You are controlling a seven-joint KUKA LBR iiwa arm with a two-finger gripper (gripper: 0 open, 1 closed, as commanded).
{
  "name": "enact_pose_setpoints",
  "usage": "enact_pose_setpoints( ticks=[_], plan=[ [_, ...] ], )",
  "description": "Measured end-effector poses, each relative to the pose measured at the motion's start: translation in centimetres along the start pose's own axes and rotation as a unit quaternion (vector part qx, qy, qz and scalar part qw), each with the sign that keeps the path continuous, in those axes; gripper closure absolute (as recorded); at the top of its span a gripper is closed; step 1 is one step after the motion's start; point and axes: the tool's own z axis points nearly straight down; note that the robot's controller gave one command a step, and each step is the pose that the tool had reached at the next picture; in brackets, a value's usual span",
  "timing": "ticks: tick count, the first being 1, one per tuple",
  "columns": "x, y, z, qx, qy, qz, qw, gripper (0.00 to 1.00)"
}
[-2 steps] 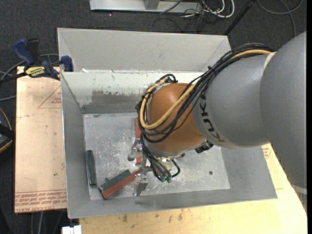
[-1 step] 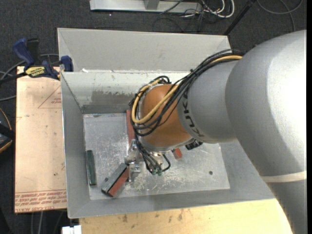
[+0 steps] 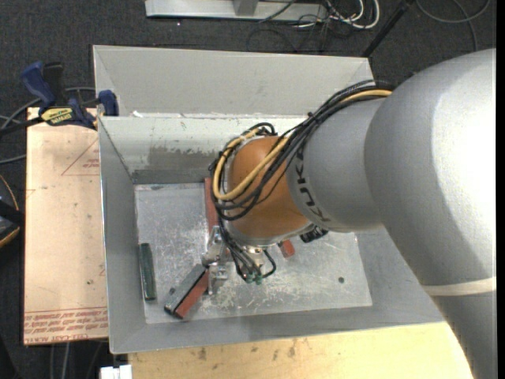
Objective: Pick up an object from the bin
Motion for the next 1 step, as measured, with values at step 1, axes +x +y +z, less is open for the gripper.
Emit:
enact_pose_setpoints(
  ticks=[1],
  plan=[
    [-2.01, 2.0, -15.43, 0.001, 0.0014, -0.021, 0.9998, 1.0]
  ],
)
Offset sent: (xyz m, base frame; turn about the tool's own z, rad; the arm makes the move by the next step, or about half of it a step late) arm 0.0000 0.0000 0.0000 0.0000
